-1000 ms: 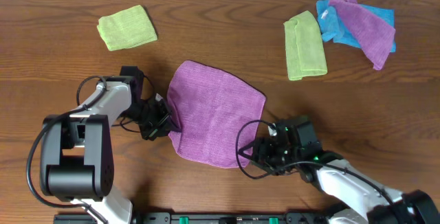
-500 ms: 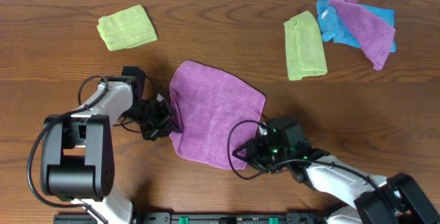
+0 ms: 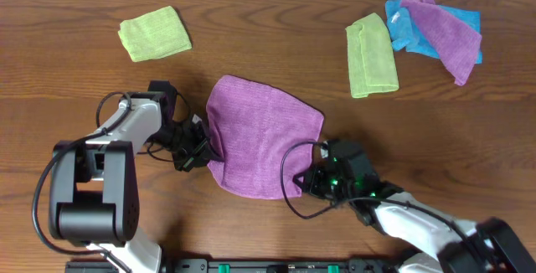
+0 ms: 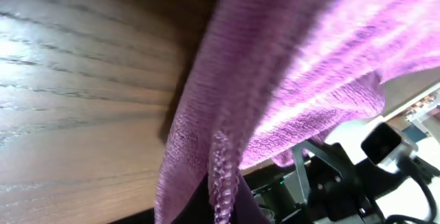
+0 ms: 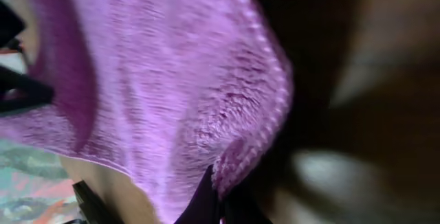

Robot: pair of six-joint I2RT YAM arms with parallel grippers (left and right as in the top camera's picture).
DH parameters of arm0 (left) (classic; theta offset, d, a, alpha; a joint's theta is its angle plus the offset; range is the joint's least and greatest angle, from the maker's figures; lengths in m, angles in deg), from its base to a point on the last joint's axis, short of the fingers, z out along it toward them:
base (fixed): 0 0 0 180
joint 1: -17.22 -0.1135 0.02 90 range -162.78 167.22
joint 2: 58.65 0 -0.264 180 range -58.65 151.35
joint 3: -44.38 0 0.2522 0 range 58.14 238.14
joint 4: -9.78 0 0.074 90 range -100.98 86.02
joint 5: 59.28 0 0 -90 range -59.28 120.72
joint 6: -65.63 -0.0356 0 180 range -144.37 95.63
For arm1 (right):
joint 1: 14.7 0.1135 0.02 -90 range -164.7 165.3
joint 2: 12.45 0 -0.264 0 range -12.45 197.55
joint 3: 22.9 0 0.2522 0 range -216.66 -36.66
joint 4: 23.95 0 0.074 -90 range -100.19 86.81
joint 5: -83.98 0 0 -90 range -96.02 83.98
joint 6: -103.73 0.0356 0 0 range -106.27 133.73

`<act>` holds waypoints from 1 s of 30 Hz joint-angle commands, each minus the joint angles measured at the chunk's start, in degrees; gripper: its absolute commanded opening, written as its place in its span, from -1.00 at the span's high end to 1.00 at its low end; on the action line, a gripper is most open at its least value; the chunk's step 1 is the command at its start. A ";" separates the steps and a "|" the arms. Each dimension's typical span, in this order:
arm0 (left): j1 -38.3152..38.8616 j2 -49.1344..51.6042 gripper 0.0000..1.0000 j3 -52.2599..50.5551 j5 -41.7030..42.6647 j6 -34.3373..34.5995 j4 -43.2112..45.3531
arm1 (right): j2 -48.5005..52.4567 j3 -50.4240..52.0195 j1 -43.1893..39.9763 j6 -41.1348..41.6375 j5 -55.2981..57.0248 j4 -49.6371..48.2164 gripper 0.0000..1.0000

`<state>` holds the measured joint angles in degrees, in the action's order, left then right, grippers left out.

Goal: Fold the cloth
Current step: 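Move the right gripper to the cloth's lower right corner and grasp, then lift the near edge with both grippers and carry it toward the far edge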

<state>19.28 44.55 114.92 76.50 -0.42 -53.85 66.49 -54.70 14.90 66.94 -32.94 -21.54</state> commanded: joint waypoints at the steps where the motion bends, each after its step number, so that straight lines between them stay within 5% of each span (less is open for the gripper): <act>1: 0.20 -4.74 0.88 4.17 0.85 -0.55 -0.26 | -4.70 -4.70 -0.57 -3.04 1.64 0.72 0.97; 11: 0.22 -10.25 0.88 12.31 -0.74 7.39 4.00 | -5.88 -23.50 -7.02 -15.98 6.38 12.98 0.97; 30: 0.09 -5.70 0.88 12.55 -5.05 28.02 46.66 | 19.17 -54.25 -15.32 -29.35 6.62 15.74 0.97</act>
<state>19.33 36.68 126.54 72.94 24.86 -8.26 83.12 -104.93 0.30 41.24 -26.71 -6.14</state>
